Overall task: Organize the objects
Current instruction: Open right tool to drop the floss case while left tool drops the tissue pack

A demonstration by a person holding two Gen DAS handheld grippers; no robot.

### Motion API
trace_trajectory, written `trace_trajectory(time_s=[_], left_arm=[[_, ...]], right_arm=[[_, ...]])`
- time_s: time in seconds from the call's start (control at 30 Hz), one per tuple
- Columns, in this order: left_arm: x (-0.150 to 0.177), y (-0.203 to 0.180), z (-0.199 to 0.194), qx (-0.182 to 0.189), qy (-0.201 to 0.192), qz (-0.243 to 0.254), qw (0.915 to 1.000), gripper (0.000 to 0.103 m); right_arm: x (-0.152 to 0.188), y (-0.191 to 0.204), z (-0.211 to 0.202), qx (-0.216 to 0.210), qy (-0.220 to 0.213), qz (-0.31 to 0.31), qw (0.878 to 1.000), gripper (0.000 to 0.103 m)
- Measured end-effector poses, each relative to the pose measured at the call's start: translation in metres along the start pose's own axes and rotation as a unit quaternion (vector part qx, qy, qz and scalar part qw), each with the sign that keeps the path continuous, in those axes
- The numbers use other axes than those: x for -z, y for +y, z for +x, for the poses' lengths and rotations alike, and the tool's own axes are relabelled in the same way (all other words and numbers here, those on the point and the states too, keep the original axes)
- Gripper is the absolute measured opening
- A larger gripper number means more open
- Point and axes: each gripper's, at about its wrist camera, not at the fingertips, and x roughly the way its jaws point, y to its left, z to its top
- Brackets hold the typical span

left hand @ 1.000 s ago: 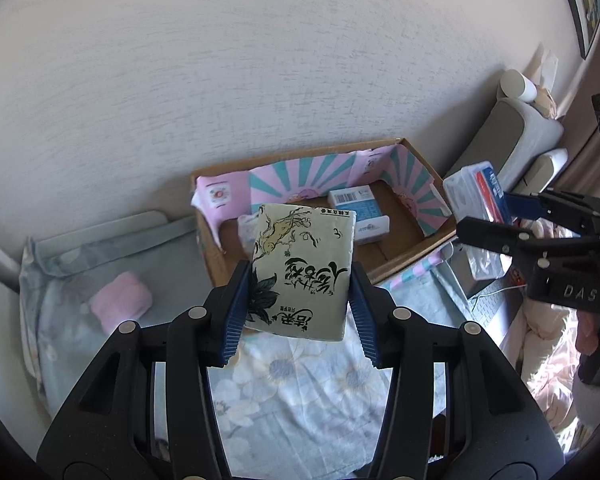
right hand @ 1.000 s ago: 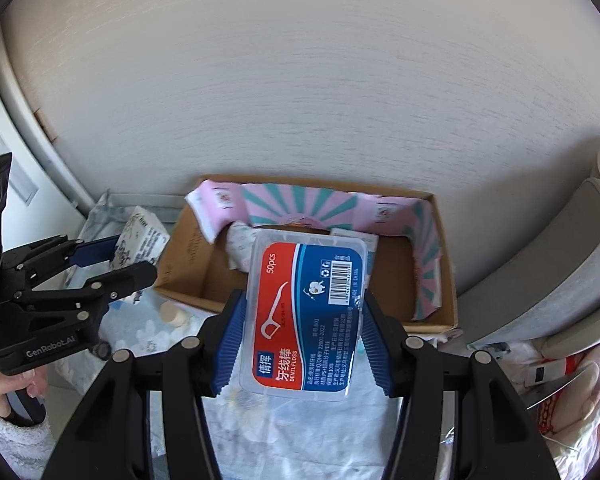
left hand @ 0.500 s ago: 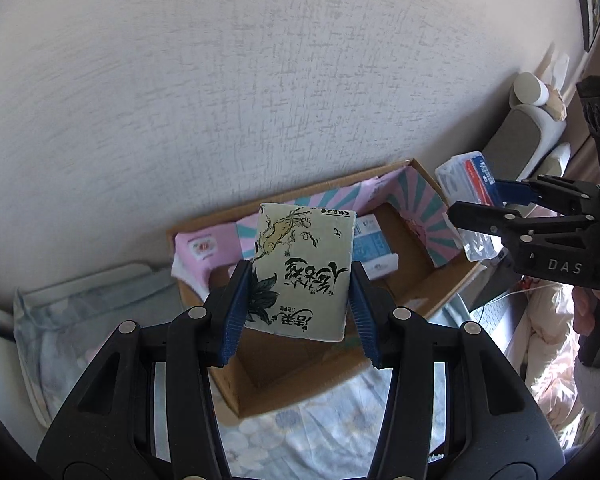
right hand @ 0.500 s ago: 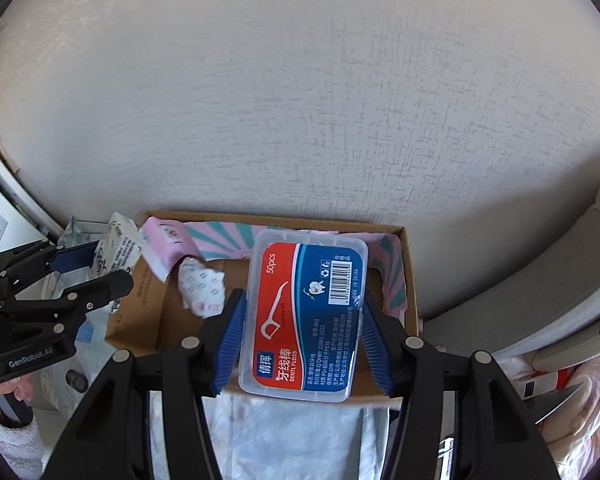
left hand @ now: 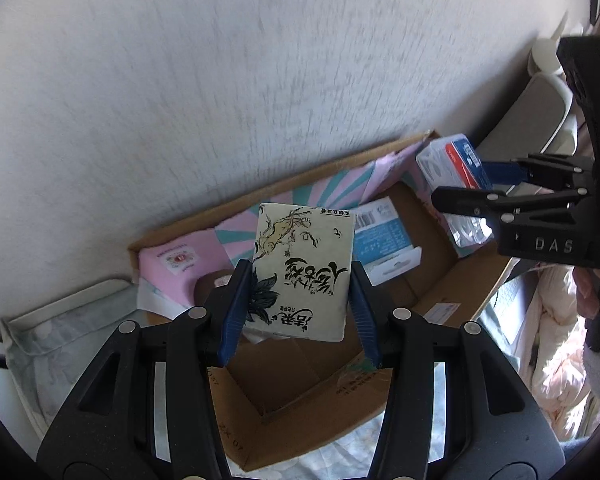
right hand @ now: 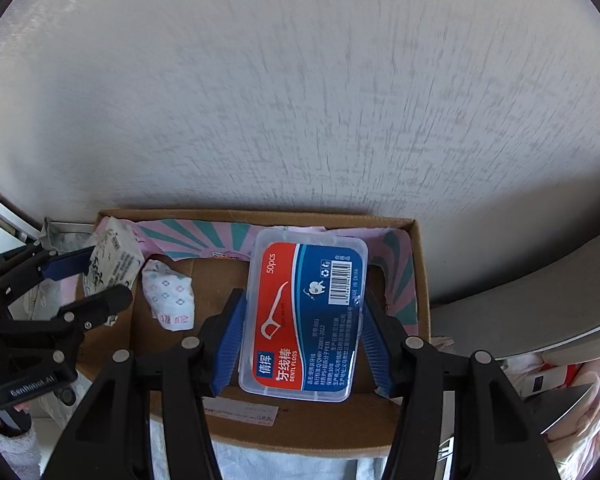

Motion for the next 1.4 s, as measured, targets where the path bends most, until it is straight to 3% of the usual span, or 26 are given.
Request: trace_trajectory(time_s=[0.37, 0.57, 0.6, 0.63, 0.67, 0.7, 0.8, 1.13, 1.4], left_arm=[[0.013, -0.003, 0.028, 0.003, 0.036, 0.009, 0.9993, 0.044], [0.011, -0.009, 0.029, -0.014, 0.046, 0.028, 0.9984, 0.045], [0.010, -0.011, 0.029, -0.022, 0.049, 0.034, 0.9979, 0.048], [0.010, -0.014, 0.030, -0.030, 0.051, 0.042, 0.9973, 0.068], [0.010, -0.017, 0.031, -0.034, 0.054, 0.050, 0.9967, 0.089], [0.010, -0.019, 0.030, -0.034, 0.053, 0.056, 0.9964, 0.102], [0.012, -0.025, 0.031, -0.023, 0.055, 0.069, 0.9959, 0.103], [0.007, -0.033, 0.039, -0.025, 0.050, 0.075, 0.9956, 0.103], [0.012, -0.034, 0.020, -0.012, 0.041, 0.073, 0.9964, 0.103]], right_arm=[[0.004, -0.012, 0.029, -0.010, 0.035, 0.015, 0.999, 0.051], [0.000, -0.011, 0.035, -0.024, 0.048, 0.017, 0.998, 0.051], [-0.001, -0.012, 0.035, -0.026, 0.048, 0.018, 0.998, 0.052], [-0.002, -0.011, 0.036, -0.026, 0.046, 0.019, 0.998, 0.053], [-0.003, -0.011, 0.037, -0.026, 0.047, 0.020, 0.998, 0.062], [-0.006, -0.008, 0.038, -0.028, 0.051, 0.025, 0.998, 0.078], [-0.008, -0.010, 0.037, -0.035, 0.049, 0.038, 0.997, 0.102], [-0.010, -0.009, 0.035, -0.029, 0.045, 0.043, 0.998, 0.102], [-0.009, -0.011, 0.026, -0.024, 0.042, 0.046, 0.998, 0.102]])
